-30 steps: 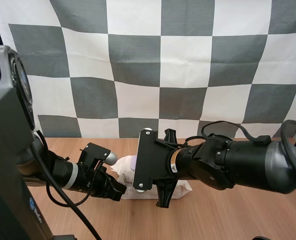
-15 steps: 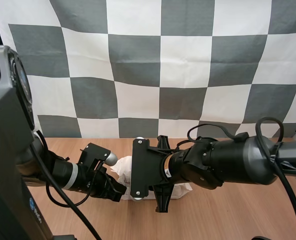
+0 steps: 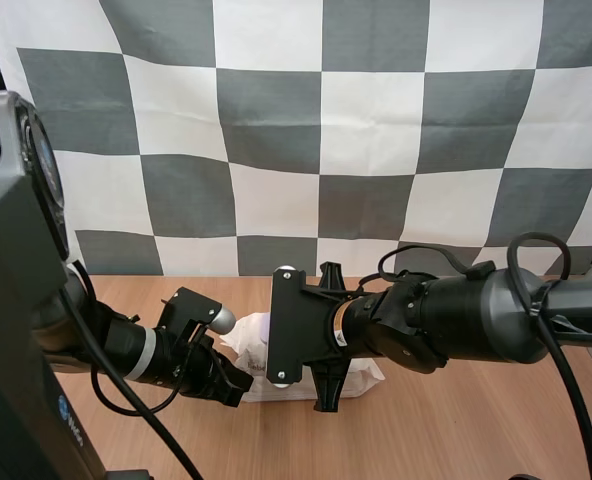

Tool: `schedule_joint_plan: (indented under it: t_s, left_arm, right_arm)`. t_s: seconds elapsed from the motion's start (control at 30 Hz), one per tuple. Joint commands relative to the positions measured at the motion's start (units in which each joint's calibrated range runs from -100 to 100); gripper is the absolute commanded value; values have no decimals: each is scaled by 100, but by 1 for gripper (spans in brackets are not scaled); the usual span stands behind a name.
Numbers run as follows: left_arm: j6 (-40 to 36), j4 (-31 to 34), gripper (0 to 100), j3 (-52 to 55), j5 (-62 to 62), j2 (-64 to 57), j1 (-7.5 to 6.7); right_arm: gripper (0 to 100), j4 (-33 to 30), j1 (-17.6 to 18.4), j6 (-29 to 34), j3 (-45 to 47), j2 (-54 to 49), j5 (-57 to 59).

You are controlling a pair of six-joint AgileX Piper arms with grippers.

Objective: Open the wet wipes lid

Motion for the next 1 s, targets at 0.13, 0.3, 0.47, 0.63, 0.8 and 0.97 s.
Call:
schedule_joint_plan:
  t_s: [0.13, 0.3, 0.47, 0.63, 0.8, 0.97]
  left_arm:
    - [92, 8, 0, -10, 90, -1, -6]
    - [92, 32, 0, -10, 102, -1, -6]
    - [92, 71, 0, -10, 102, -1, -6]
    - [92, 97, 0, -10, 138, -1, -6]
    - [92, 98, 0, -10, 301, -1, -6]
    - [92, 132, 0, -10, 318, -1, -6]
  right_arm:
    - [0, 2, 0, -7, -10, -3, 7]
    - [0, 22, 0, -7, -10, -3, 7]
    - [0, 22, 0, -7, -29, -3, -166]
    - [0, 51, 0, 34, -418, -3, -58]
    - [0, 51, -24, 34, -771, 162, -58]
    - [0, 51, -249, 34, -1100, 664, -214]
